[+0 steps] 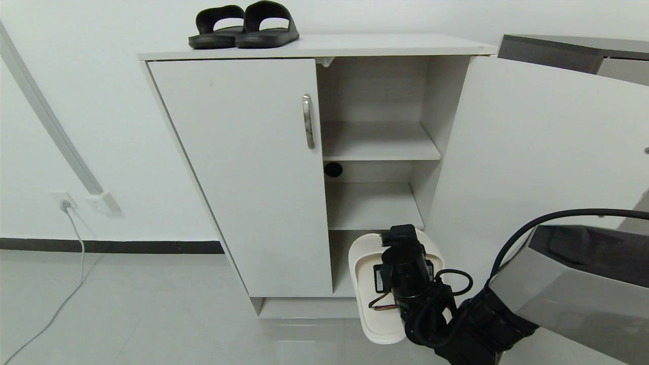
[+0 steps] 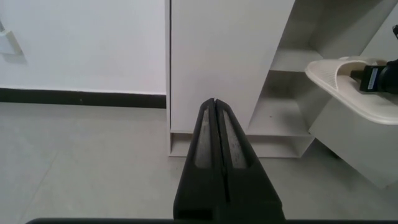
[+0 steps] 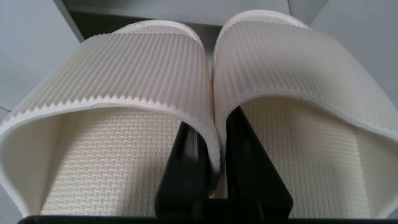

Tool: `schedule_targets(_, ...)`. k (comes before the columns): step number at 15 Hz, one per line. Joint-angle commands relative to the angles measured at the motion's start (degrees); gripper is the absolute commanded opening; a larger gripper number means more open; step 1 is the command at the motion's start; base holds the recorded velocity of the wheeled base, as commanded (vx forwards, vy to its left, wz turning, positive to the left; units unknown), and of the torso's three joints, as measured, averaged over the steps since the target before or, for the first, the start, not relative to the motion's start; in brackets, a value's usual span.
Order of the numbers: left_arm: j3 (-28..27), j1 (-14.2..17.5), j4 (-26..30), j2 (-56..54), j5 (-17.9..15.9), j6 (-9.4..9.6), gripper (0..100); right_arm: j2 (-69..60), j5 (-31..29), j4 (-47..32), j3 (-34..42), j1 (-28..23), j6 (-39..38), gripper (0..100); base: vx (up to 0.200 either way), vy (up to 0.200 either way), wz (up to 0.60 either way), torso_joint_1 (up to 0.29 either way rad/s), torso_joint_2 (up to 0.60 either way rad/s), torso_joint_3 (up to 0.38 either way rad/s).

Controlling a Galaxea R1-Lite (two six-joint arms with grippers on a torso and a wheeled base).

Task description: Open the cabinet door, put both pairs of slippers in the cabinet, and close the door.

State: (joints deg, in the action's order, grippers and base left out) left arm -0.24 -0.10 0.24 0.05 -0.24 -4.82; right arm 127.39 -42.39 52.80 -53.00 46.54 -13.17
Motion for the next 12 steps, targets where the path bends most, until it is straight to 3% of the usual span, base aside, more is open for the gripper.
schedule_targets(1,0.0,0.0,0.0,0.1,0.0,-0.02,0,0.3,0.0,0.0,-0.2,0.0,0.0,0,0.0,0.0,0.0,0.002,0.0,-0.149)
schedule_targets(4,0.0,0.0,0.0,0.1,0.0,-0.02,0,0.1,-0.2,1.3,-0.2,0.0,0.6,0,0.0,0.0,0.0,0.002,0.0,-0.183)
schedule_targets(12,0.0,0.0,0.0,0.0,0.0,-0.02,0,2.9,0.0,15.3,-4.2,-0.2,9.4,0,0.0,0.0,0.0,0.002,0.0,-0.196)
